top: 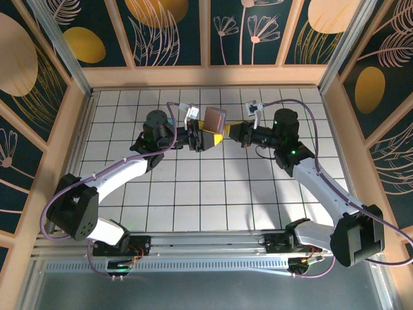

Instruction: Take the credit cards out of the card holder

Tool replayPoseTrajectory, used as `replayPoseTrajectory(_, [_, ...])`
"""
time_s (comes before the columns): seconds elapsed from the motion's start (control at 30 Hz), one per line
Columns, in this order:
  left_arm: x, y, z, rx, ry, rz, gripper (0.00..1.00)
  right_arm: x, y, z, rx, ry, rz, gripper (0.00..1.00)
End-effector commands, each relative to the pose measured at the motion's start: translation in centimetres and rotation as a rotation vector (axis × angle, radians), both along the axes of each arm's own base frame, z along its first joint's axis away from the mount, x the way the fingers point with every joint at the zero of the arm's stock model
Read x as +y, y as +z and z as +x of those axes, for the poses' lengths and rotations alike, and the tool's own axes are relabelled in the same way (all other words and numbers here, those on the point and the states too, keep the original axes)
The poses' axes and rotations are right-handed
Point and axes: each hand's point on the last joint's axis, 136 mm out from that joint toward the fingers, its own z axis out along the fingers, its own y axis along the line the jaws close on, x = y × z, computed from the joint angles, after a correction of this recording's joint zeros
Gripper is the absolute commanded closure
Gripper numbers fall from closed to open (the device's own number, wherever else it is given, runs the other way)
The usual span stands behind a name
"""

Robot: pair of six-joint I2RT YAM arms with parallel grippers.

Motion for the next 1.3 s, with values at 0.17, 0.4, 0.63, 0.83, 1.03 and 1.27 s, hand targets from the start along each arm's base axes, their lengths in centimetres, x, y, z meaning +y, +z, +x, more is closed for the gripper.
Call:
replayPoseTrajectory(0.17, [-0.3,1.1,1.4,-0.059,0.058,0.015,0.01,0.2,2.8,-0.4,-0.080,-0.003,-0.004,1.00])
replayPoseTrajectory(0.4, [0.5,0.8,2.7,-0.075,0.164,0.059,0.01,0.2,3.1,-0.6,-0.085,-0.004,-0.004,1.00])
replayPoseTrajectory(0.63, [0.5,0.6,2.9,-0.066,0.174,0.063,0.25,0.5,3.2,-0.4,-0.083,-0.002,0.003,1.00])
replayPoseTrajectory(0.83, [0.6,1.1,2.5,-0.077,0.162,0.052,0.39,0.4,2.7,0.0,-0.070,-0.024,-0.001,1.00])
replayPoseTrajectory(1.03, [0.8,1.7,2.1,-0.090,0.164,0.041,0.49,0.5,2.4,0.1,-0.061,-0.022,-0.004,1.00])
replayPoseTrajectory(1.27, [1.2,2.3,2.2,-0.097,0.185,0.031,0.58,0.6,1.9,-0.1,-0.068,-0.002,-0.013,0.86])
